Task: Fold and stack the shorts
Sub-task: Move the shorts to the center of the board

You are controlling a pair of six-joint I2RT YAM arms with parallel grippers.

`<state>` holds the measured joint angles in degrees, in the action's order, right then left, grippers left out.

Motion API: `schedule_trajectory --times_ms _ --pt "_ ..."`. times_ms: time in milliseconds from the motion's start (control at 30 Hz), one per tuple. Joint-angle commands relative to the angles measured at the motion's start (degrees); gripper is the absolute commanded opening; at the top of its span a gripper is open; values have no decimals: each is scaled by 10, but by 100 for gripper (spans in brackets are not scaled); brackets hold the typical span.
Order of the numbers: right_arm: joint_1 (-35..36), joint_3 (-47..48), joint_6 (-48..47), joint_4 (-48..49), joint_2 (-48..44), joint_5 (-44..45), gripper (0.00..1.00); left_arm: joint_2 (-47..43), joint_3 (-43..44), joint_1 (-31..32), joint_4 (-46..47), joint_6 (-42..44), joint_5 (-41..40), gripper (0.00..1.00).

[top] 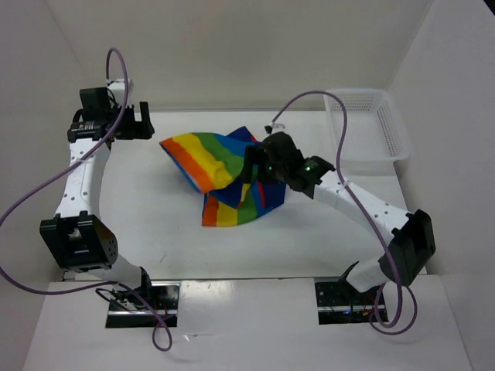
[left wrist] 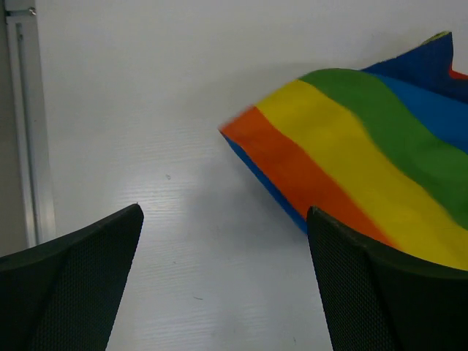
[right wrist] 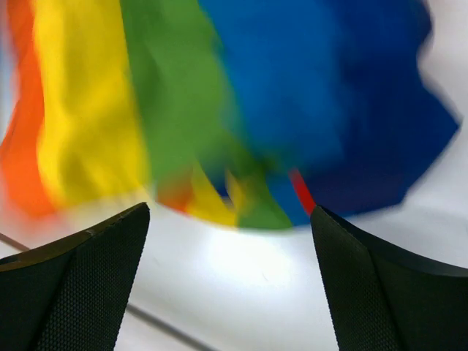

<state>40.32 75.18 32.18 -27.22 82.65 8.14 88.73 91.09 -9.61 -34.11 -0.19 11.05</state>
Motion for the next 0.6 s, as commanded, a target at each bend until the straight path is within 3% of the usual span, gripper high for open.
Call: schedule_trajectory --times_ms 0,200,333,567 --pt "-11 -16 4 -25 -48 59 97 -13 -32 2 19 2 54 99" --pt "-81 1 4 -13 -5 54 97 -18 -138 2 32 2 79 99" --pt "-81 25 26 -18 44 39 97 -18 -209 2 58 2 156 99" --pt "-111 -81 37 -14 5 -21 97 -52 -355 53 20 2 259 97"
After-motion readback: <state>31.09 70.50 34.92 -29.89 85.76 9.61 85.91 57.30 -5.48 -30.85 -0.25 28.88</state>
